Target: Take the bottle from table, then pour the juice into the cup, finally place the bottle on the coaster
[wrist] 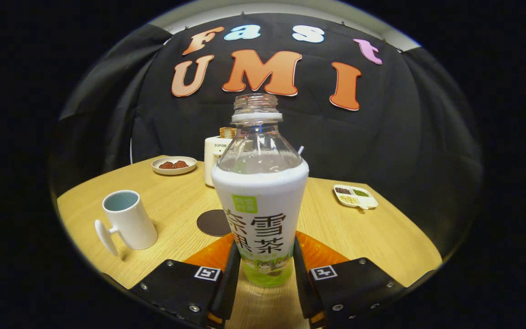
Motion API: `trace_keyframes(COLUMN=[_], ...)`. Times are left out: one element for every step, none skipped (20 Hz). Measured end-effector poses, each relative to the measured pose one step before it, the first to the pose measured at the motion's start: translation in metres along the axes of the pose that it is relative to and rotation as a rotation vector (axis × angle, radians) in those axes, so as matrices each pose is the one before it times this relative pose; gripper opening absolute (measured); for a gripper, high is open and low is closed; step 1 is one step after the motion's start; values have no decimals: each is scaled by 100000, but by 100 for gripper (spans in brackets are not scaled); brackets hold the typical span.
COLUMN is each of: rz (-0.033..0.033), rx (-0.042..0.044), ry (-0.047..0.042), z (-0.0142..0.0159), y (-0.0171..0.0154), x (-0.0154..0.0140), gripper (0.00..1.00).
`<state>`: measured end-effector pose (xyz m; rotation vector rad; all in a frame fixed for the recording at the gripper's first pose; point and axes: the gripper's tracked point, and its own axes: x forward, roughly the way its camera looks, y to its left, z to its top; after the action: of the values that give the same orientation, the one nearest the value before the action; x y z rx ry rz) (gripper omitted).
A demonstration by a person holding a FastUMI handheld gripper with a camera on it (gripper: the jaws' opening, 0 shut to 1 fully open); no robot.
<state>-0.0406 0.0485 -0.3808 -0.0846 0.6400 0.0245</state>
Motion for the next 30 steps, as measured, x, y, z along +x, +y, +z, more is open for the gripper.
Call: trace_keyframes(rz=[-598,-259,-360,-437,-525,-825,-883,-1153,-1478,-1735,-1782,-1797,-1446,-1329,-1385,-1355,-1173,-870,-699,-704,-944,-1191,-655,-497,-1094,-1244,-1212,-1162,-744,-596], rx=[-2656,-2750,-3164,-3608,-4059,-4262,-4365,-4346,-4145,-3950,-3615,-3254,-3570,-3791,-4105,-4201,-4219,-4073,-3997,-3895,-3923,-3658,-3055,-2727,-2842,-3231,-3231,-2918,-2682,-2787], ry=[-391,-391,-386,-457,-284,-369,-766,-730,-896,-914,-839,-1139,-1106,-953,-1204,-1318,-1434,-1371,-1219,-1212,-1209,-771,-657,-784,-501,-611,-257,-400,-466,-632], z=[324,322,333,249,144,167,341,405,371,407,425,402,332,256,374,292,346,259,243,254,165,126,127,176,1,4,-119,21,-20,4], y=[191,302,312,275,375,232,356,142,72,-71,-18,-187,13,-18,70,35,109,74,90,155,-22,-237,-14,48,-109,-151,-168,-99,44,24], x=[32,122,79,129,93,147,118,85,55,58,110,259,252,206,81,161,-10,182,66,178,-15,306,18,127,56,120,215,97,81,54], gripper=[57,57,57,57,57,57,57,57,57,57,57,57,57,57,57,57,57,57,57,57,57,57,57,57,56,57,56,57,57,56])
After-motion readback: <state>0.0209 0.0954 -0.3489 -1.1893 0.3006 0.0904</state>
